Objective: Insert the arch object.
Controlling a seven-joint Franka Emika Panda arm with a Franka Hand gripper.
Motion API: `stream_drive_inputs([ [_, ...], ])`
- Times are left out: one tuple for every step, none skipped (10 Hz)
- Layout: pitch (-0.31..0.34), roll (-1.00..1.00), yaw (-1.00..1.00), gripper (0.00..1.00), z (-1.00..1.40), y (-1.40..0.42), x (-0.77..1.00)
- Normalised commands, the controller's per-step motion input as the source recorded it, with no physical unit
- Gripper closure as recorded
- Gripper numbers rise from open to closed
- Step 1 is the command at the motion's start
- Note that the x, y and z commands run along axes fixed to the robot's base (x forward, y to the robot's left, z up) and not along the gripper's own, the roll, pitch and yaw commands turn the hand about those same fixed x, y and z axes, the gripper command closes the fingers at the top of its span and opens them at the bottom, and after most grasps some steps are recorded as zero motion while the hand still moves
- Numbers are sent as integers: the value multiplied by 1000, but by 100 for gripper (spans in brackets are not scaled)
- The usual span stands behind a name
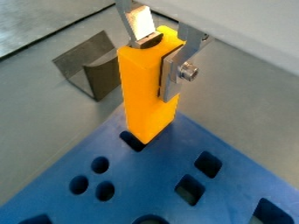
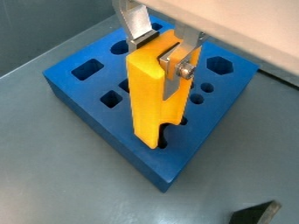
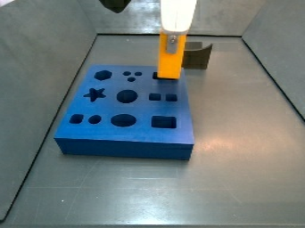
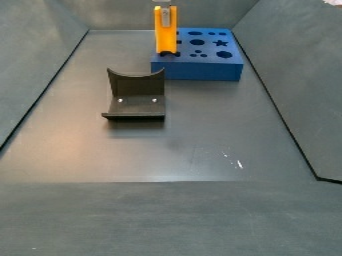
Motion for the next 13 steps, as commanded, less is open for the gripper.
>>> stream_drive_inputs([
  [-57,-57,149,100,0,0,-283],
  [-16,-36,46,100,0,69,-209],
  [0,-27,0,100,0,9,0],
  [6,-20,-17,100,-20,11,31],
  [16,-24,-6,100,-77,34,123],
  [26,-26,0,100,-109,9,186],
  [30,-6,-14,100,-137,20,143],
  [23,-13,-23,100,-169,0,157],
  [0,-46,-29,100,-271,0,131],
  [0,-27,-31,100,-391,26,0],
  [-23,-67,-9,100,-529,111,0],
  [-43,-47,0,100,-491,140,-146],
  [-19,-21,0,100,-351,69,-183],
])
